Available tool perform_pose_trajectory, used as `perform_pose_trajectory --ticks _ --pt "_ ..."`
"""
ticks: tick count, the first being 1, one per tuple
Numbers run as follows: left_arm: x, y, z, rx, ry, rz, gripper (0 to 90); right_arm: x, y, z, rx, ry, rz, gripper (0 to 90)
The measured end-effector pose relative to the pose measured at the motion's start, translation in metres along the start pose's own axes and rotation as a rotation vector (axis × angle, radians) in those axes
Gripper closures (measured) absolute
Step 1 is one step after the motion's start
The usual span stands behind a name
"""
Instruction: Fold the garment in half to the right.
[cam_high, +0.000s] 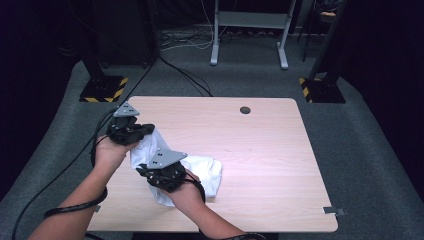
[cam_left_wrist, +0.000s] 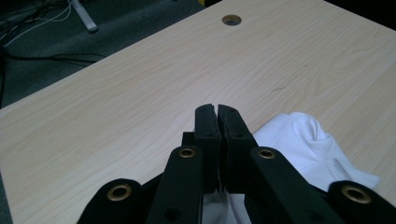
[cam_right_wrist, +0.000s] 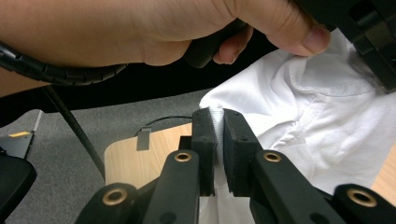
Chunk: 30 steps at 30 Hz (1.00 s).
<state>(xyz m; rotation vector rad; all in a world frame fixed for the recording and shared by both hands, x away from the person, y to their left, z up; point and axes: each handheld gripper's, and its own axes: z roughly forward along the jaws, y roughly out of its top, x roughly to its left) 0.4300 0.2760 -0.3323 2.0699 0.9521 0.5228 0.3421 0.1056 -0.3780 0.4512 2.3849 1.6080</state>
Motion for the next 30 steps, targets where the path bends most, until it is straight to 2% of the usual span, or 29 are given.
perform_pose_trajectory --ticks 2,7,16,30 --pt "-0.004 0.001 0.005 0.010 0.005 0.005 86.8 -0.002 -0.004 -0.001 -0.003 0.001 0.015 84.4" --pt "-0.009 0.004 0.017 0.016 -0.017 -0.012 86.7 -0.007 -0.010 -0.008 -0.026 0.001 0.039 84.4" --pt "-0.021 0.004 0.036 0.023 -0.024 -0.018 86.7 -0.013 -0.026 -0.017 -0.018 -0.020 0.067 84.3" --pt "-0.031 0.012 0.052 0.030 -0.019 0.003 86.8 -0.019 -0.033 -0.027 -0.016 -0.051 0.074 84.4"
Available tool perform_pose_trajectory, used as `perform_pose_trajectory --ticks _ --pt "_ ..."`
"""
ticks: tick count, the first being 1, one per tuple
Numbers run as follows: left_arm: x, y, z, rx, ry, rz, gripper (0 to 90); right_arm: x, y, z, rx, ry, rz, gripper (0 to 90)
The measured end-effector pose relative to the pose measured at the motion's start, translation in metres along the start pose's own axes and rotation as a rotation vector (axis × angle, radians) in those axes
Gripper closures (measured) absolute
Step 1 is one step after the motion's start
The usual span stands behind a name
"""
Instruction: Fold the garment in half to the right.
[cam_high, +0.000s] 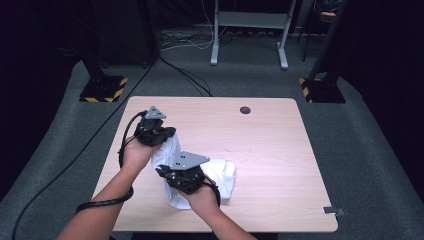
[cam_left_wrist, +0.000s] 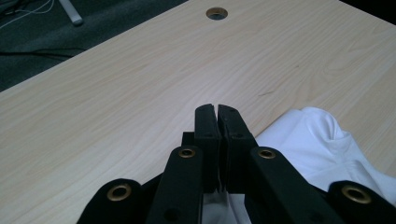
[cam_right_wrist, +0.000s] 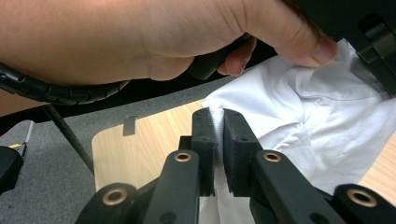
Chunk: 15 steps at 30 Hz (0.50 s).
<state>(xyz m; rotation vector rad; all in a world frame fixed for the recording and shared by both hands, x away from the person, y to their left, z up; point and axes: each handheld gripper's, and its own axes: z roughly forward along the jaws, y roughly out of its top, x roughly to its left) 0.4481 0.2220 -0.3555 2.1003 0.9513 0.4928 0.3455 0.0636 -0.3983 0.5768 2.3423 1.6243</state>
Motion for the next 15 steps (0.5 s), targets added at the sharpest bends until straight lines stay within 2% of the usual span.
perform_pose_trajectory --ticks 5,15 --pt "-0.004 0.002 0.006 0.005 0.006 0.007 86.8 -0.002 -0.002 -0.005 -0.004 -0.009 0.001 84.4" --pt "-0.013 0.003 0.018 0.008 -0.002 0.007 86.8 -0.008 -0.014 -0.014 -0.027 -0.017 0.046 84.4"
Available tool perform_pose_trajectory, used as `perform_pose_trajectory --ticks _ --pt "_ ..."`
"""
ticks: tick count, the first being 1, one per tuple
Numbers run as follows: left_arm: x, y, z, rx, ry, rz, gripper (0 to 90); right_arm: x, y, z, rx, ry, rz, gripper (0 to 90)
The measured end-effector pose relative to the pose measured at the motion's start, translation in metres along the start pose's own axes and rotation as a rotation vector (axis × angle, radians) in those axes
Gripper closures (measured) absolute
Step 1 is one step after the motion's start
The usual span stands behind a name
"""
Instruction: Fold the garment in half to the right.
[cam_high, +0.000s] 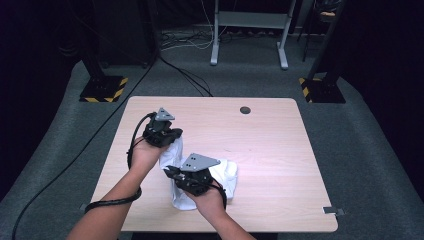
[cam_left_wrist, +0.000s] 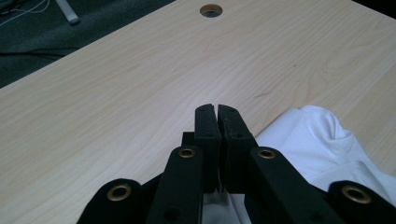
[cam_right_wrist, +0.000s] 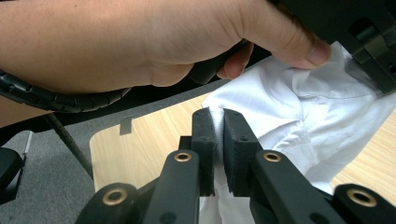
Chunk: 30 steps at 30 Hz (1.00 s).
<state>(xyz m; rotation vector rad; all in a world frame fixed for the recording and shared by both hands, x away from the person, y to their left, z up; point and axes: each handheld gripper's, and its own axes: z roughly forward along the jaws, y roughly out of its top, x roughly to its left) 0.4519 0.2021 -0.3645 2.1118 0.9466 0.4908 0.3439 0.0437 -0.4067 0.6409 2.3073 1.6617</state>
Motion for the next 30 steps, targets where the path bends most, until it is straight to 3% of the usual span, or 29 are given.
perform_pose_trajectory --ticks 5,17,30 --pt "-0.005 0.002 0.006 0.006 -0.008 0.005 86.8 -0.002 -0.004 -0.006 -0.003 -0.010 0.010 84.4" --pt "-0.014 0.005 0.019 0.008 -0.029 0.008 87.1 -0.002 -0.009 -0.016 0.014 -0.051 -0.022 84.4" --pt "-0.025 0.004 0.034 0.011 -0.050 0.013 87.7 -0.005 -0.020 -0.025 0.023 -0.086 -0.012 84.3"
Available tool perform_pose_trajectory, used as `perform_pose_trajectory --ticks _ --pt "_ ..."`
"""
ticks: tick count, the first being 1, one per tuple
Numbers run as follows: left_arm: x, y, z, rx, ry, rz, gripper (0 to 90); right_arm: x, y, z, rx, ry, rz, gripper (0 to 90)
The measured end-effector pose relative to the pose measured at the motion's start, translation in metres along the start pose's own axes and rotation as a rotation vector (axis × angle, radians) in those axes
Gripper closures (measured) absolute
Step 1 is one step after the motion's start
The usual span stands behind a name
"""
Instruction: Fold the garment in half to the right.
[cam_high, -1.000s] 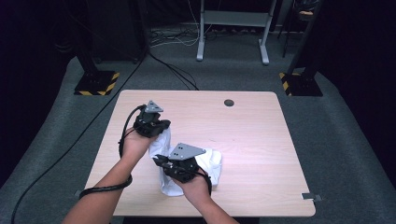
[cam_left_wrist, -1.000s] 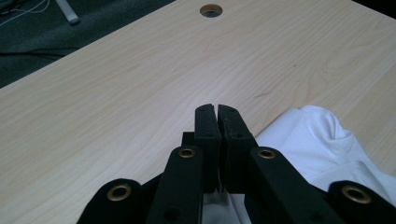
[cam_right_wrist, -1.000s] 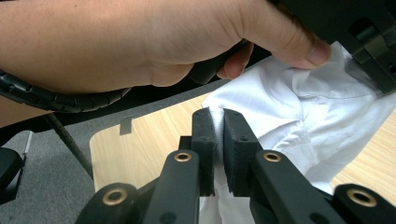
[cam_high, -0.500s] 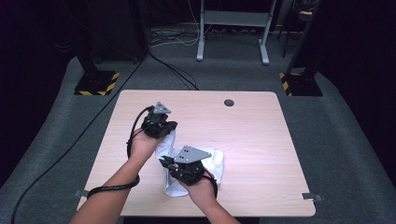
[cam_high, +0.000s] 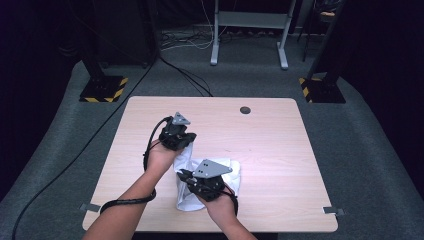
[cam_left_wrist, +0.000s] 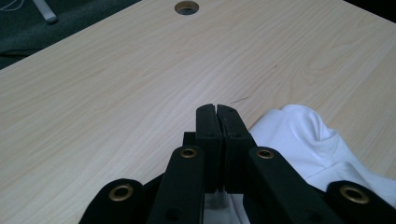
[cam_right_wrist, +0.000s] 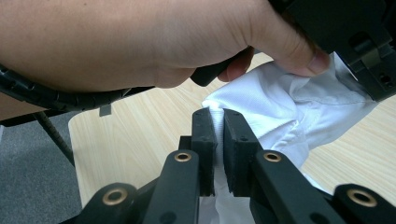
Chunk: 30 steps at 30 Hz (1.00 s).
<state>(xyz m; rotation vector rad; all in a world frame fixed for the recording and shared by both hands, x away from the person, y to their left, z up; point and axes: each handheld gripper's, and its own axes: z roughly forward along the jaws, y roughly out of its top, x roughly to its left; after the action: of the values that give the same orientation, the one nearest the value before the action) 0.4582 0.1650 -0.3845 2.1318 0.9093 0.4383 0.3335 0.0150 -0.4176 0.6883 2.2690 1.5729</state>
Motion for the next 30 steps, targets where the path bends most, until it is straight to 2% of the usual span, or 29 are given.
perform_pose_trajectory --ticks 17,30 --pt "-0.012 0.001 0.018 0.007 -0.026 0.013 87.7 -0.009 -0.014 -0.015 0.027 -0.043 0.028 84.3" --pt "-0.021 0.000 0.032 0.007 -0.078 0.005 87.7 -0.013 -0.025 -0.024 0.048 -0.060 0.033 84.3"
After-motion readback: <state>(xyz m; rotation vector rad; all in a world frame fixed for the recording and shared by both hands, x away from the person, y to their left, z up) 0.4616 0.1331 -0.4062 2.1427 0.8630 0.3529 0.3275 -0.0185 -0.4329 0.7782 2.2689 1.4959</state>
